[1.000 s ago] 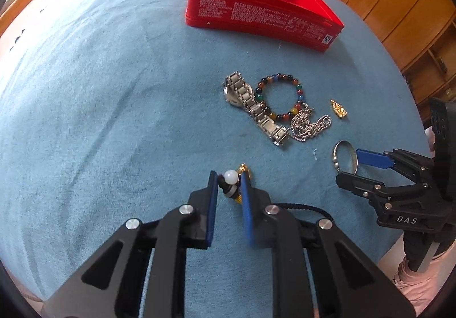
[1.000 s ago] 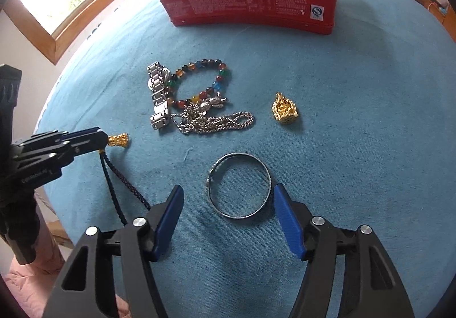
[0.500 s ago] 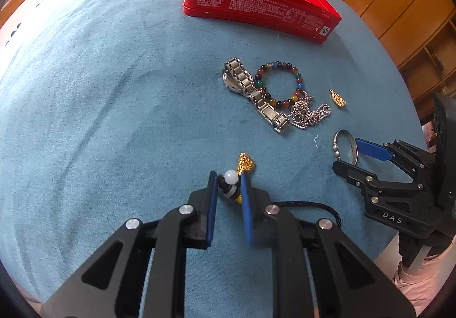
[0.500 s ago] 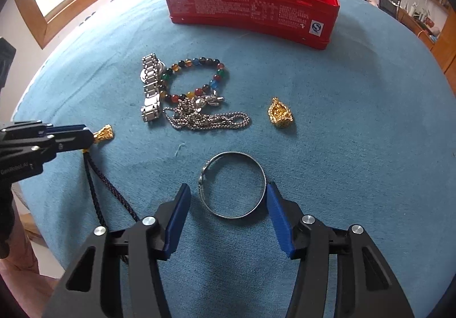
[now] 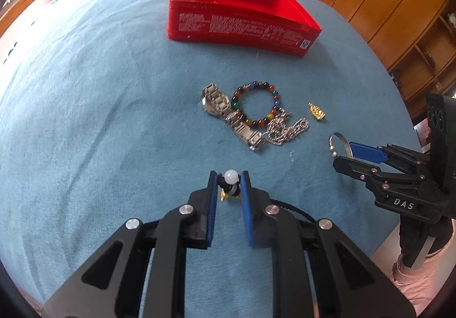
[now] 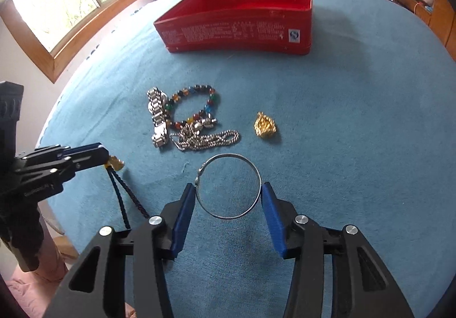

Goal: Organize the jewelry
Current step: 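Carry the pendant and bangle into the red tin and open both tools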

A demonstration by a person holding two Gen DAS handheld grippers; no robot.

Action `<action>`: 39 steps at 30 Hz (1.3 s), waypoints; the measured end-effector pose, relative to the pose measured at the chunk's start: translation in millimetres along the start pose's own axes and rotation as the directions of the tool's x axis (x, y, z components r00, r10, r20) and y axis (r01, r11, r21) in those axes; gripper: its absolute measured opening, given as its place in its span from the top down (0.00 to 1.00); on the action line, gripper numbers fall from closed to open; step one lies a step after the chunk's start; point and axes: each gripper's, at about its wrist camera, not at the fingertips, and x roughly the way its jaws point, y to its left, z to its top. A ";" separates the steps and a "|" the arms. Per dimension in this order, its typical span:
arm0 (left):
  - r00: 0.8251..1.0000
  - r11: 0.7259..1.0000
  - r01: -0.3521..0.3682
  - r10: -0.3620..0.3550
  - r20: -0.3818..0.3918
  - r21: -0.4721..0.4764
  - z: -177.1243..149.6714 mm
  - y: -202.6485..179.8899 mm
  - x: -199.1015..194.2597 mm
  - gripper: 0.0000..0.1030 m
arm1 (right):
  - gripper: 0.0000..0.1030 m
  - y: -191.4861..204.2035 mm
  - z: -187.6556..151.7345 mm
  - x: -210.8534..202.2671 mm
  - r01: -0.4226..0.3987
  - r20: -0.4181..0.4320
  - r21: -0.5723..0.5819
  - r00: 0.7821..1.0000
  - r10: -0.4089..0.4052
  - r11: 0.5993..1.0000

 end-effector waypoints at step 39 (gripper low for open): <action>0.906 0.985 -0.020 0.090 0.413 -0.171 266.3 -1.3 20.7 0.86 | 0.53 -50.2 249.5 38.0 0.032 0.198 0.097 0.979 -0.051 0.995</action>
